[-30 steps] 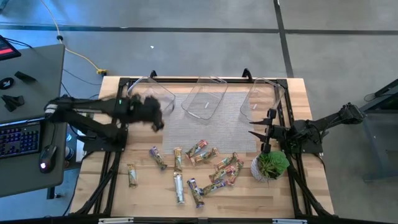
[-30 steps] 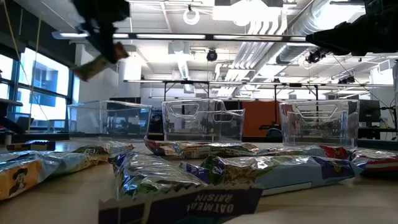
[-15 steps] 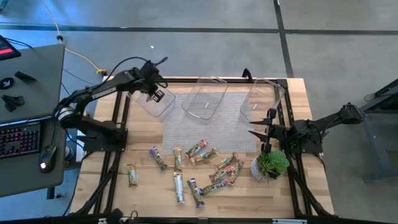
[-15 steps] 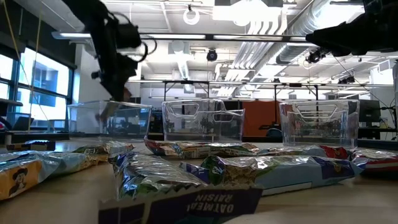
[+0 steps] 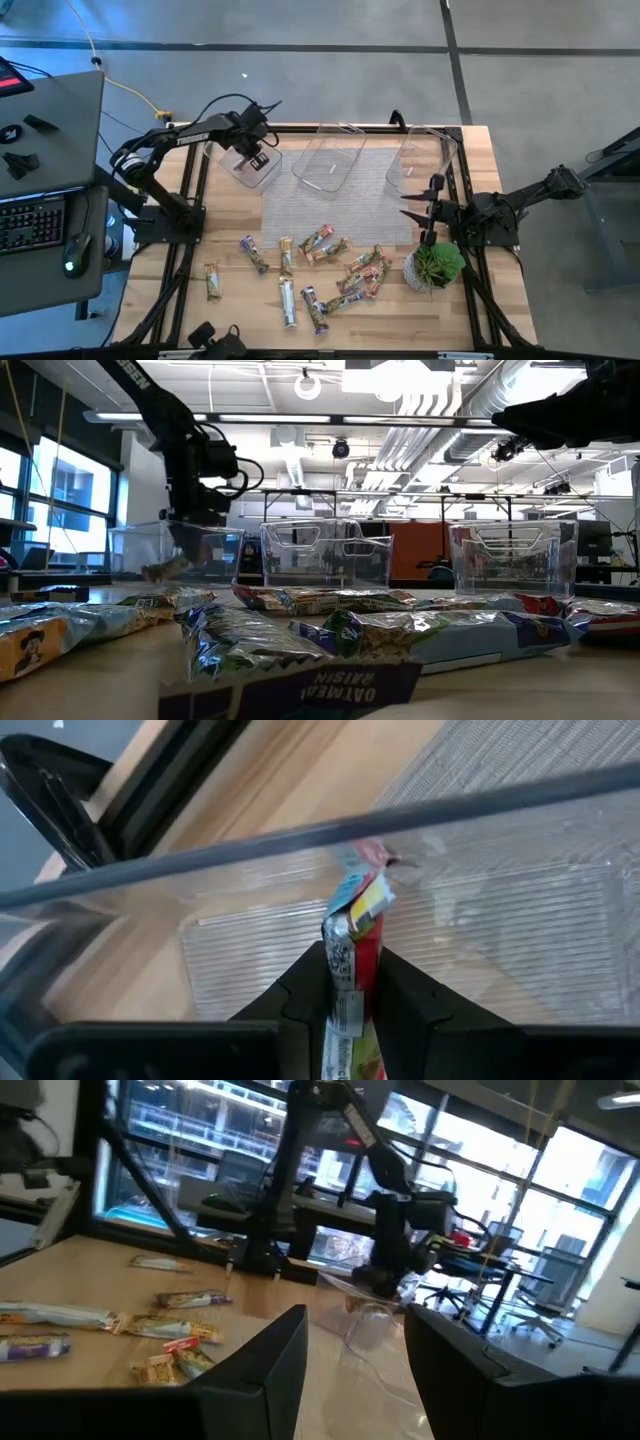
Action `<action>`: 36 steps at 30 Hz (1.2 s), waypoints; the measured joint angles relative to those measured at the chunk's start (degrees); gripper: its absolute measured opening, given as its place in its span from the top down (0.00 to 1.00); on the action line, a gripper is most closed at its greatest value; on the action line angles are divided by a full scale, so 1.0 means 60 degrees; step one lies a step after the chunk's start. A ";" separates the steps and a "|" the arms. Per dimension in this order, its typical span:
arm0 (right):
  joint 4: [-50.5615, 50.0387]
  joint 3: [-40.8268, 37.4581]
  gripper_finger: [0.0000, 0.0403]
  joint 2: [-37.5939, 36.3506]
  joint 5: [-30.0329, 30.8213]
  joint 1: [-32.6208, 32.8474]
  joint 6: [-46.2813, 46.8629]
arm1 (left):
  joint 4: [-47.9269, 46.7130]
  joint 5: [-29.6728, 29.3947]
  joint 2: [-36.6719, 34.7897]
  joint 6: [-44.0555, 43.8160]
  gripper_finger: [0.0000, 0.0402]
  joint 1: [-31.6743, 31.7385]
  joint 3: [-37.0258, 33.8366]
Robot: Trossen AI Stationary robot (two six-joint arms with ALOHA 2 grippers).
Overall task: Pick and place Granola Bars by type
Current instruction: Put the red granola bar into the left transparent bin
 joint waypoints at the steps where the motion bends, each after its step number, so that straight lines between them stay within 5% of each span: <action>1: 0.0010 0.0000 0.62 0.0000 0.0251 0.0000 0.0008 | 0.0031 -0.0045 0.0000 0.0016 0.84 0.0000 0.0000; 7: 0.0065 0.0000 0.62 -0.0004 0.1778 0.0000 -0.0293 | -0.0039 -0.0586 -0.0051 -0.0988 0.84 0.0000 0.0004; 17: 0.0046 0.0000 0.62 -0.0004 0.1110 0.0000 -0.0539 | -0.0060 0.0475 -0.0047 -0.1315 0.84 0.0000 0.0004; 36: -0.0331 0.0000 0.62 0.0000 0.1081 0.0000 0.0489 | -0.0360 0.0336 -0.0047 -0.1321 0.79 0.0000 0.0007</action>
